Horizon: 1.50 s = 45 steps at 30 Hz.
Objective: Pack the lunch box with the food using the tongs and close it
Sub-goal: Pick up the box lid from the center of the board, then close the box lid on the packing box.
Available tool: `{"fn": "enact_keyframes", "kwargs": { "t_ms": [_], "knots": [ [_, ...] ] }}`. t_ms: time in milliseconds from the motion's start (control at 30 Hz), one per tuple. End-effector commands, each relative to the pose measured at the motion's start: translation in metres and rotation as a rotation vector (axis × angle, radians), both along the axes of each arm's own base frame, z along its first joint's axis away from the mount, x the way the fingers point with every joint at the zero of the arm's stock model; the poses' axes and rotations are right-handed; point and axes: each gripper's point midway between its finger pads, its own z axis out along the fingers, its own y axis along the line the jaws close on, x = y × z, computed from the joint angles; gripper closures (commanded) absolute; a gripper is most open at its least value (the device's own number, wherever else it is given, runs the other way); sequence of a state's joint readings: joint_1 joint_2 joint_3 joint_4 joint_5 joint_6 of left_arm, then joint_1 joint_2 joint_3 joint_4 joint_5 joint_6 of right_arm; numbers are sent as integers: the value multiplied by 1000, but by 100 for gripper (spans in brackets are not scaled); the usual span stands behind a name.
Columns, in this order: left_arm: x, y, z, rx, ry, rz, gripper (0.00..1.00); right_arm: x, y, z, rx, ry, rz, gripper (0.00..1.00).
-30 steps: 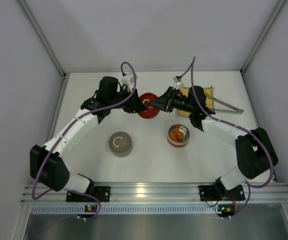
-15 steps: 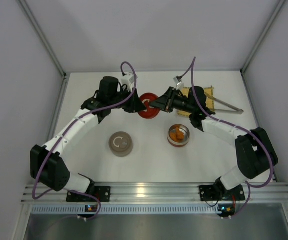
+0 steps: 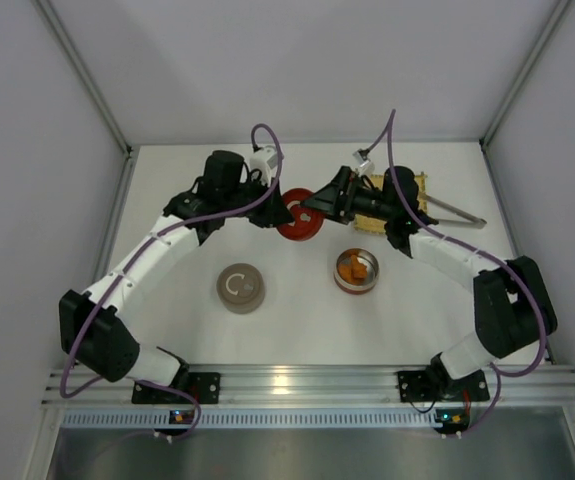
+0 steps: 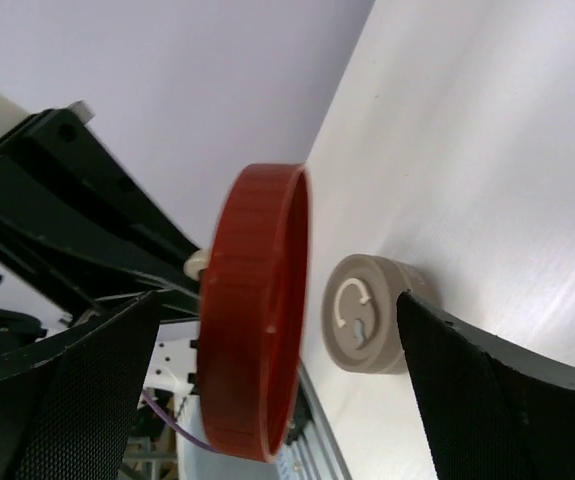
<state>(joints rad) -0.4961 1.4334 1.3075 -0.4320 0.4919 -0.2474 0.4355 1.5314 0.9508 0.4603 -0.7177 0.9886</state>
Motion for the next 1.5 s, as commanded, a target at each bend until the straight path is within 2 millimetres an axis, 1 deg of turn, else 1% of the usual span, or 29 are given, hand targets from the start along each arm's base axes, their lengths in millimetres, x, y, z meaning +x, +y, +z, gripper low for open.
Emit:
{"fn": "enact_keyframes", "kwargs": {
  "t_ms": [0, 67, 100, 133, 167, 200, 233, 267, 300, 333, 367, 400, 433, 467, 533, 567, 600, 633, 667, 733, 767, 800, 833, 867, 1000, 1133, 1200, 1300, 1467],
  "knots": [
    [-6, -3, 16, 72, -81, -64, 100, 20, -42, 38, -23, -126, -58, 1],
    [-10, -3, 13, 113, -110, -97, 100, 28, -63, 50, -57, -165, -83, 1],
    [-18, -6, 7, 141, -95, -125, 100, 36, -88, 57, -99, -228, -117, 1],
    [-20, -6, 3, 167, -107, -143, 100, 35, -103, 50, -139, -183, -130, 1],
    [-25, -11, 3, 177, -108, -168, 100, 44, -132, 59, -166, -209, -188, 1],
    [-28, -13, -8, 204, -75, -184, 100, 41, -150, 69, -211, -284, -217, 1],
    [-29, -14, -14, 235, -79, -212, 100, 39, -172, 64, -242, -250, -260, 1],
    [-33, -20, -18, 246, -69, -239, 100, 44, -208, 66, -272, -257, -348, 1],
    [-31, -27, -27, 264, -49, -260, 100, 35, -223, 77, -310, -327, -373, 1],
    [-32, -29, -33, 285, -26, -272, 100, 31, -240, 79, -338, -338, -408, 1],
    [-34, -36, -38, 302, -15, -282, 100, 25, -267, 75, -376, -302, -470, 1],
    [-31, -42, -35, 305, -14, -277, 100, 16, -278, 80, -438, -358, -487, 1],
    [-30, -49, -47, 318, 27, -279, 100, 10, -289, 79, -469, -357, -509, 1],
    [-33, -57, -49, 311, 37, -292, 100, 1, -305, 74, -492, -320, -541, 1],
    [-24, -69, -53, 287, 82, -185, 100, -13, -313, 78, -546, -363, -556, 0],
    [-27, -76, -55, 293, 93, -152, 100, -20, -318, 72, -558, -340, -569, 1],
    [-13, -72, -60, 340, 75, -25, 100, -26, -317, 74, -581, -366, -570, 1],
    [-12, -74, -62, 316, 142, 88, 100, -29, -317, 73, -589, -367, -572, 1],
    [-13, -79, -69, 310, 171, 99, 100, -32, -318, 66, -595, -353, -579, 1],
    [-16, -85, -74, 291, 241, 135, 100, -38, -315, 66, -597, -361, -587, 1],
    [-16, -89, -84, 326, 256, 146, 100, -39, -316, 60, -598, -347, -597, 1],
    [-17, -91, -88, 356, 247, 155, 100, -41, -315, 62, -599, -351, -605, 1],
    [-7, -85, -92, 421, 188, 211, 100, -41, -316, 62, -604, -357, -611, 0],
    [-12, -94, -99, 461, 167, 212, 100, -41, -318, 61, -613, -353, -623, 1],
    [-16, -98, -112, 483, 192, 291, 100, -40, -323, 64, -636, -358, -649, 1],
    [-16, -114, -109, 429, 232, 333, 100, -39, -329, 68, -649, -361, -675, 1],
    [-20, -126, -100, 419, 196, 339, 100, -36, -331, 69, -636, -353, -690, 1],
    [-29, -136, -99, 417, 181, 339, 100, -32, -332, 68, -604, -337, -699, 1],
    [-27, -150, -101, 397, 187, 325, 100, -28, -331, 64, -567, -318, -702, 1]
  ]
}}
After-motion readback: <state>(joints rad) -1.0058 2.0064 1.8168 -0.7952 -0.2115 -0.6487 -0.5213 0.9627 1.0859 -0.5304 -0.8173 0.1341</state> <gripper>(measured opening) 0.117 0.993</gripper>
